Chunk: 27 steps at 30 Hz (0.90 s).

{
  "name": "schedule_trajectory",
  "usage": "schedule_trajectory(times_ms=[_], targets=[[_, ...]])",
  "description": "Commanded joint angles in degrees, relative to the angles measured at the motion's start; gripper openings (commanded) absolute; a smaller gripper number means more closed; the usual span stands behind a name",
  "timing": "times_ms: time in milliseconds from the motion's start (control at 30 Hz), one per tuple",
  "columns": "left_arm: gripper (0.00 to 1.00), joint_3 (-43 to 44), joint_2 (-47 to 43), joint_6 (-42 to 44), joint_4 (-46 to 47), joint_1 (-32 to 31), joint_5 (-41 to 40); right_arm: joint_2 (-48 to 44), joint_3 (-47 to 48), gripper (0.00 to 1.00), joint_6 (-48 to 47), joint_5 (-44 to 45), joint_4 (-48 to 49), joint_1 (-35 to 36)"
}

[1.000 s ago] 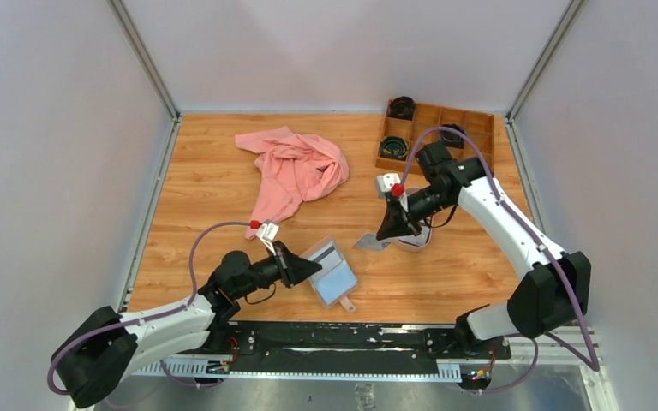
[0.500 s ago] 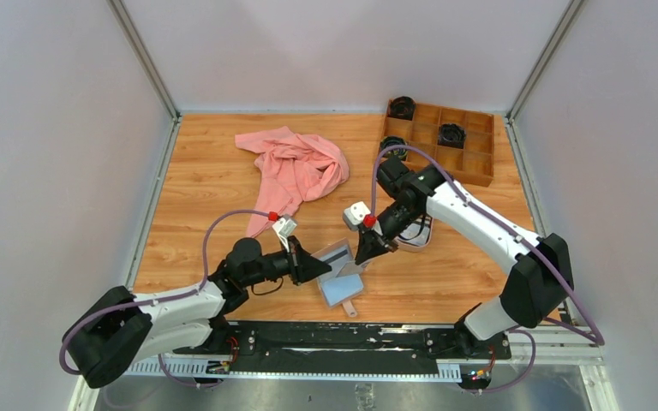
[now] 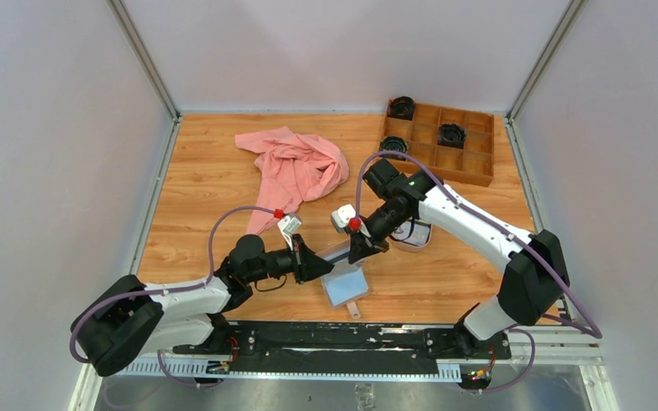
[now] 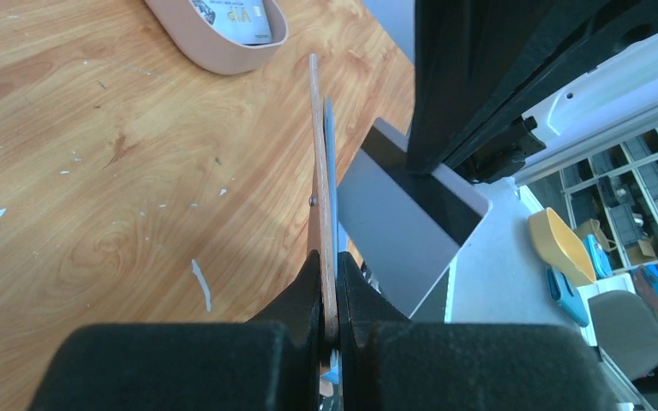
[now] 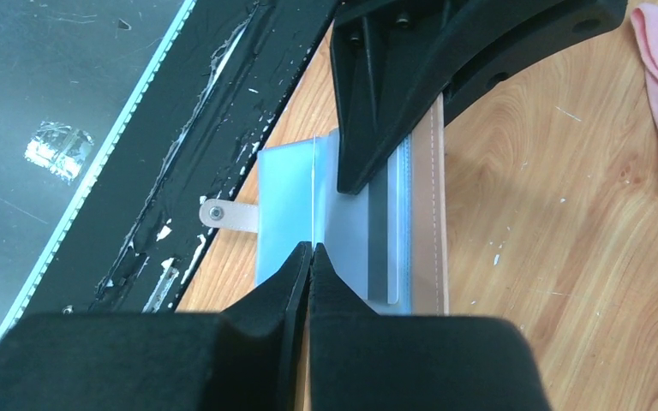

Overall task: Put the credit cards into the card holder
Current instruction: Insert the credit card into the card holder.

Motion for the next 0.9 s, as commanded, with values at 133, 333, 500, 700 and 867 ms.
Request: schedule_trajectory(times_ms=[133, 333, 500, 700, 867], targets=[[0.0, 1.09, 2.11, -2.01, 7.42, 0.33, 2.46, 0.92, -1.47, 0.0, 2.26, 2.53, 1.97, 1.33], [0.0, 1.12, 1.75, -1.83, 7.21, 0.33, 2.73, 1.19, -1.69, 0.0, 2.89, 4.5, 2.33, 1.31], [0.0, 1.27, 1.73, -1.45, 6.1, 0.33, 3.12, -0.27, -1.14, 0.0, 3.03, 4.0, 2.33, 1.31], [0.0, 1.74, 2.68, -1.75, 6.07, 0.33, 3.94, -1.1, -0.85, 0.0, 2.8, 3.79, 2.2, 1.62], [0.0, 2.31, 2.55, -2.06, 6.09, 0.33, 4.87, -0.19, -2.69, 0.0, -0.4, 7.08, 1.7, 2.8]])
